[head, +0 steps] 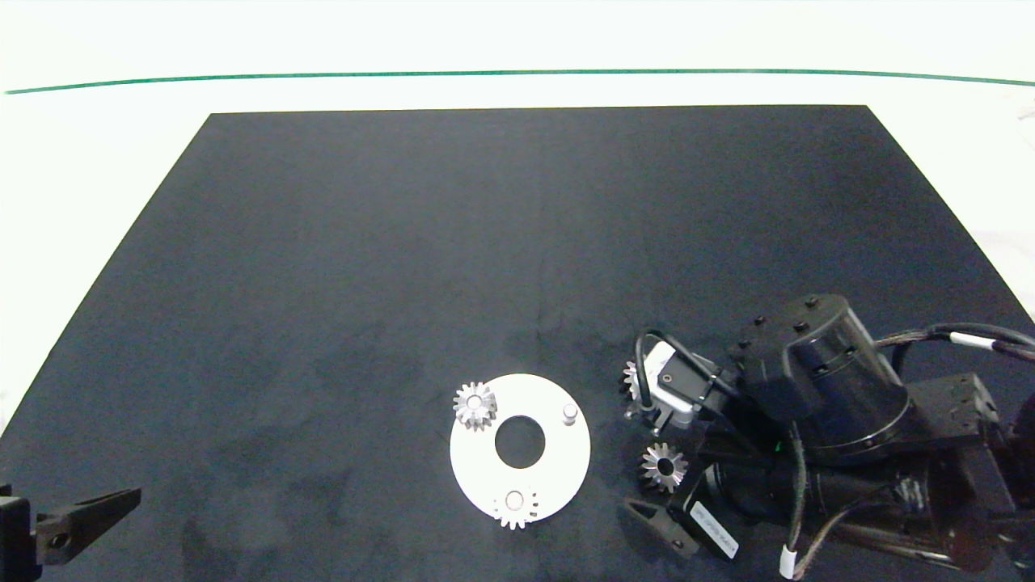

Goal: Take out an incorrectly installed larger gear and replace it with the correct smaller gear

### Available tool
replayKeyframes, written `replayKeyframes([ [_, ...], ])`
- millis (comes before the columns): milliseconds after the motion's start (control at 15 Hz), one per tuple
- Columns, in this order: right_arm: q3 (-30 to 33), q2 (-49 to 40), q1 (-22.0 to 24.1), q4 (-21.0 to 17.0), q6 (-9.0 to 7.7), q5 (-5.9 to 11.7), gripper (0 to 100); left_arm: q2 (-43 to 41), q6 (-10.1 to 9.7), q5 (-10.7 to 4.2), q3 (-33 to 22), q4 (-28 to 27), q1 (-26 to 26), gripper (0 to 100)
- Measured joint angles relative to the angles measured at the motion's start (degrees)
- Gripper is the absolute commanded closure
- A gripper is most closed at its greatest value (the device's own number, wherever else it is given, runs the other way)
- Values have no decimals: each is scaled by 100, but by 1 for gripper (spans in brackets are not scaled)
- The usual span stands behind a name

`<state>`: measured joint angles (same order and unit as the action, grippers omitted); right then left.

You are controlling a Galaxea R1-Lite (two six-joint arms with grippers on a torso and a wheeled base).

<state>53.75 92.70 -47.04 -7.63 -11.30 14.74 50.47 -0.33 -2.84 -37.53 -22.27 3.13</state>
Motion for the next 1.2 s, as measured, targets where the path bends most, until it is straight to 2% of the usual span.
replayKeyframes([
  [333, 60, 261, -113, 11, -2, 11, 0, 0, 2, 0, -2, 0, 6, 0],
  [1200, 13, 306, 88, -30, -11, 20, 27, 0, 0, 1, 0, 0, 4, 0],
])
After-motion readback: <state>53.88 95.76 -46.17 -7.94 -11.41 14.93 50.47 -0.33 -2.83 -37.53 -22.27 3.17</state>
